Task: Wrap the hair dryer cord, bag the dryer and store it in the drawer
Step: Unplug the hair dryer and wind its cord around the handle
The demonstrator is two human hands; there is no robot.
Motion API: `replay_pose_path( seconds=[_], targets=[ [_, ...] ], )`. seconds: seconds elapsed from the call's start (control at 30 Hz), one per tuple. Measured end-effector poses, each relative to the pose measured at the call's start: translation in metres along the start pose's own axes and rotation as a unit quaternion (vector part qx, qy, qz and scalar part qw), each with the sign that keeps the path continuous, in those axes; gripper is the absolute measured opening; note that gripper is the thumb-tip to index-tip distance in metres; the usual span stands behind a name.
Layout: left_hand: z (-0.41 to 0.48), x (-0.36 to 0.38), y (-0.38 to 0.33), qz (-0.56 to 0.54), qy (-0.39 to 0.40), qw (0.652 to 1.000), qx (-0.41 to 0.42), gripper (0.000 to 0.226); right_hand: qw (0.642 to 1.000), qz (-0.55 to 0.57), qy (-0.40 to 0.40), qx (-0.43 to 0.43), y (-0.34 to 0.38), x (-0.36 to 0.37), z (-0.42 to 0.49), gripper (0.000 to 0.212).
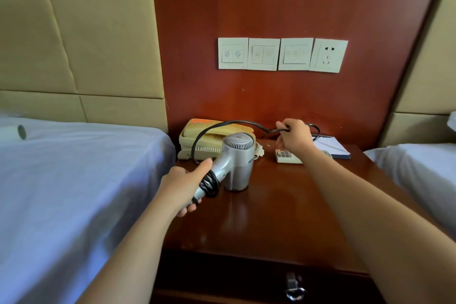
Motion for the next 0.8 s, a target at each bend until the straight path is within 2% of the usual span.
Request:
replay_pose_path(
  seconds=[0.07,0.13,0.33,0.53,0.8],
  targets=[
    [-0.003,0.0,-0.002,-0.005,-0.008,1.0,0.007,0.064,0.992,0.127,-0.026,-0.003,0.008,-0.009,-0.005,0.035],
    [-0.007,-0.001,-0.003,-0.012,-0.017,1.0,0.01,0.066,0.981,0.186,-0.05,-0.024,0.019,-0.019,-0.011,0.035],
    [-0.021,-0.004,-0.009,0.011,-0.035,0.999,0.023,0.071,0.975,0.182,-0.097,-0.081,0.045,-0.058,-0.031,0.031],
    [-0.041,-0.006,-0.022,0.013,-0.049,0.998,0.043,0.066,0.953,0.255,-0.125,-0.107,0.074,-0.093,-0.045,0.03],
    [-0.057,0.005,-0.04,-0.019,-0.015,0.998,0.059,0.069,0.936,0.283,-0.161,-0.134,0.102,-0.128,-0.073,0.028]
  ],
)
Point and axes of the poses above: each hand's wrist, its own z-axis towards the middle knuckle, its own x-axis out of the palm, y = z × x, the point moved 8 cm from there along z, towards the middle knuckle, and after that the axes turned 10 degrees about z, right-handed, at the moved point
